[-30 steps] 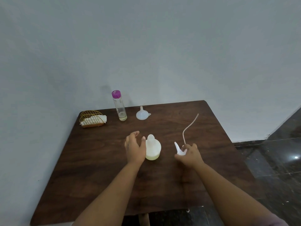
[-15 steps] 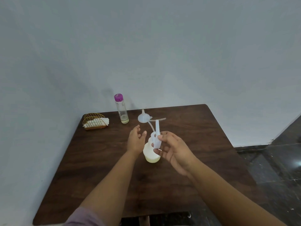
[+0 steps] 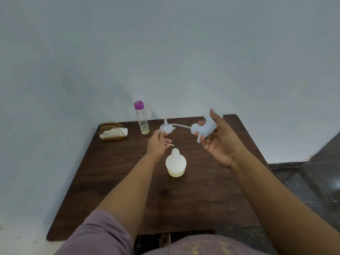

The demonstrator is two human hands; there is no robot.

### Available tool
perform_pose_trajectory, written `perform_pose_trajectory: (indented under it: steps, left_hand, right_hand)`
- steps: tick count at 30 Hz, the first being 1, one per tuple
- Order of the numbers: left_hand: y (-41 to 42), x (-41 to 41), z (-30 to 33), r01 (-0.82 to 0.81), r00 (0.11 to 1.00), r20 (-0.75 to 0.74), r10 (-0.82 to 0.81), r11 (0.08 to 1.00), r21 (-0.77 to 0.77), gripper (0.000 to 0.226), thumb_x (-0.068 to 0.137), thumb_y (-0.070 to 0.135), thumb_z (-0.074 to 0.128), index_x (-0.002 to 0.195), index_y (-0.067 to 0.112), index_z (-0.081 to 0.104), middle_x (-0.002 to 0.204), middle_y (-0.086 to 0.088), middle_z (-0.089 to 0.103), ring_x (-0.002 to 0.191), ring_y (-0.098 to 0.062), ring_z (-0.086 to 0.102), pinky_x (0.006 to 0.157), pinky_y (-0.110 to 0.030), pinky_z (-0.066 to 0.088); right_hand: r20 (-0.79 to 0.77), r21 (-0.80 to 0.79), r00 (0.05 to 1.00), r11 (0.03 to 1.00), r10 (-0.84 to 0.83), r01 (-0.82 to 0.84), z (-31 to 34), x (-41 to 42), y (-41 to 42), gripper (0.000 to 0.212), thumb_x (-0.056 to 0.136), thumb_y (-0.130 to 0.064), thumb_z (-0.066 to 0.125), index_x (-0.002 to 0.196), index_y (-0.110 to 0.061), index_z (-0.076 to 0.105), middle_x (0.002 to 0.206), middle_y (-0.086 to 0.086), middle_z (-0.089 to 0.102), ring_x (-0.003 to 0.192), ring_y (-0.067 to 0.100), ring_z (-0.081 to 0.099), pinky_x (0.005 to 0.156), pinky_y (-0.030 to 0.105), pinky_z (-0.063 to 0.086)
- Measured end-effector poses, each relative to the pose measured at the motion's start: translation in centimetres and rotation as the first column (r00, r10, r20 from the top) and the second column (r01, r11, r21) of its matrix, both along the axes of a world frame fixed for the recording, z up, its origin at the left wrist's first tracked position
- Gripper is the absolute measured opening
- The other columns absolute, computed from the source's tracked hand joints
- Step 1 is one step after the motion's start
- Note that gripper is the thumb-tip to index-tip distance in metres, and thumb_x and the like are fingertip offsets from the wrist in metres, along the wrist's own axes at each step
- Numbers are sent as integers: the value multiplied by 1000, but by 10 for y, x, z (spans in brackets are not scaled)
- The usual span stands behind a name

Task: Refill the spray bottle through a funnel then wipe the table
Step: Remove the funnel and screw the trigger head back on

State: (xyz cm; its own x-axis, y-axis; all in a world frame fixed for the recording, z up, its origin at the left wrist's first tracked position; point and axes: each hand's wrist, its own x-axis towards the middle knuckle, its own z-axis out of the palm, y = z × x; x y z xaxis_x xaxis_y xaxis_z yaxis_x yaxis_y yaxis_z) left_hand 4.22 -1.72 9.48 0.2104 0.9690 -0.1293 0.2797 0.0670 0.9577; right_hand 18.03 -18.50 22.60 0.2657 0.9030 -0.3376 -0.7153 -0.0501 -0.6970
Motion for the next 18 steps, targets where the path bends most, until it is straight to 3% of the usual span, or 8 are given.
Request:
perform_pose_trajectory:
  steps: [2, 4, 8, 14, 18]
  left_hand:
    - [-6, 1, 5, 25, 999, -23, -24, 999, 37, 27, 105, 34, 35, 106, 16, 55, 88, -10, 70, 82, -18, 70, 72, -25, 58]
    - [-10, 0, 4, 88, 991, -104, -81, 994, 69, 27, 104, 35, 35, 105, 17, 54, 85, -8, 70, 78, -18, 71, 69, -23, 58]
    - [-9, -6, -6, 159, 968, -214, -134, 982, 103, 25, 105, 34, 35, 103, 18, 54, 88, -8, 69, 83, -19, 70, 75, -30, 60]
    - [-2, -4, -17, 243, 921, -341, -187, 962, 128, 25, 105, 34, 37, 108, 16, 54, 92, -1, 67, 88, -19, 66, 83, -36, 56]
    - [1, -7, -26, 306, 853, -492, -175, 931, 198, 28, 103, 40, 37, 108, 18, 54, 101, 2, 68, 95, -15, 61, 85, -37, 50]
  right_hand:
    - [83, 3, 996, 1000, -31, 31, 2, 0, 2, 31, 82, -22, 73, 107, -5, 62, 103, 14, 63, 75, 17, 64, 58, 19, 54]
    - [99, 8, 993, 998, -62, 62, 2, 2, 5, 28, 85, -11, 69, 111, -6, 61, 105, 14, 63, 76, 15, 64, 60, 18, 54]
    - [62, 24, 996, 998, -61, 59, 1, 6, 9, 29, 86, -9, 68, 113, -5, 61, 107, 18, 63, 78, 18, 63, 57, 17, 53]
    - [141, -31, 989, 998, -50, 54, -12, 3, 11, 24, 85, -9, 69, 108, -7, 63, 107, 17, 64, 80, 19, 64, 58, 19, 53]
    - [323, -47, 945, 997, -48, 66, -19, 4, 9, 19, 84, -6, 69, 103, -5, 63, 98, 13, 64, 77, 16, 61, 60, 20, 52]
